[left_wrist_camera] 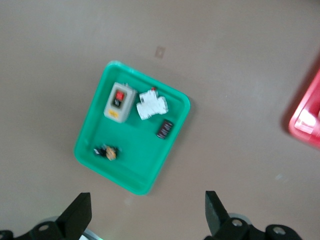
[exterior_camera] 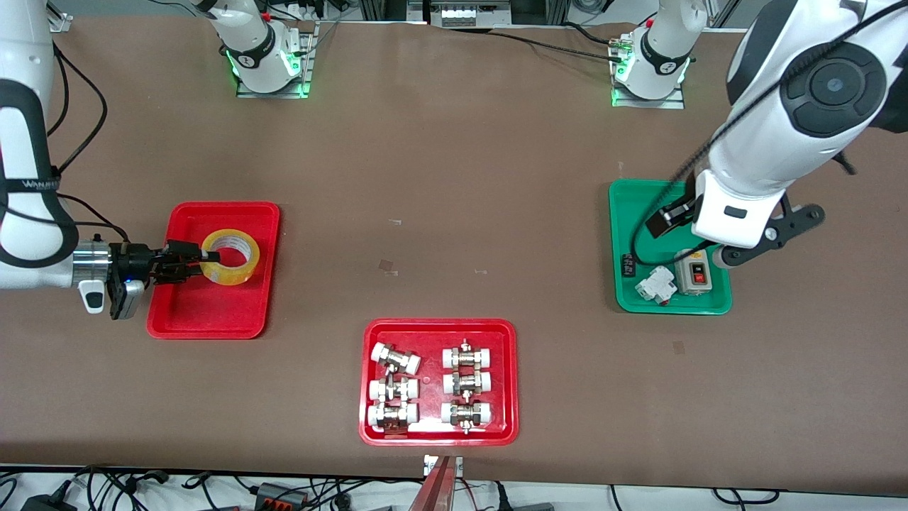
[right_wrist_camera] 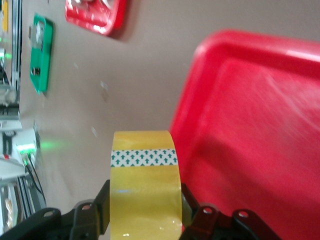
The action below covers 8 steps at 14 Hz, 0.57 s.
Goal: Left arm passes tape to right arm into tray
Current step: 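Carry the tape into the red tray with the right gripper while the left withdraws, then open the right gripper to release the tape and raise both grippers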
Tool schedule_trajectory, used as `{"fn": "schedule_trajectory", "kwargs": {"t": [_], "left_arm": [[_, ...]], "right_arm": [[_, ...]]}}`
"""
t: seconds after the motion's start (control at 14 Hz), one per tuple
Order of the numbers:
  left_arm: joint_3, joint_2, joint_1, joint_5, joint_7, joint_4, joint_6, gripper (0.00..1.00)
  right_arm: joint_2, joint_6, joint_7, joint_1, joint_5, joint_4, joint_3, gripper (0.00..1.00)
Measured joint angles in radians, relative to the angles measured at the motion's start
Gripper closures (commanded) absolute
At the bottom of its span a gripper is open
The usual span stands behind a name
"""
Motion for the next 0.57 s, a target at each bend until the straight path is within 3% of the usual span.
{"fn": "schedule_trajectory", "kwargs": {"t": [0.07, 0.14, 0.21, 0.36, 0.57], "left_arm": [[0.001, 0.000, 0.021, 0.005, 0.108, -0.002, 0.006, 0.00], [0.001, -0.001, 0.043, 0.005, 0.176, -0.006, 0.015, 0.00], [0.001, -0.007, 0.063, 0.005, 0.211, -0.019, 0.024, 0.00], [-0.001, -0.050, 0.090, -0.002, 0.233, -0.095, 0.078, 0.00], [-0.003, -0.178, 0.143, -0.052, 0.236, -0.298, 0.190, 0.00]], "right_arm": [[0.023, 0.001, -0.031, -0.012, -0.014, 0.000, 0.000, 0.67], [0.039, 0.007, -0.050, -0.017, -0.032, 0.000, 0.000, 0.27], [0.049, 0.021, -0.058, -0.016, -0.059, 0.000, 0.002, 0.00], [0.049, 0.061, -0.059, -0.007, -0.120, 0.004, 0.013, 0.00], [0.033, 0.132, -0.058, 0.044, -0.228, 0.015, 0.023, 0.00]]}}
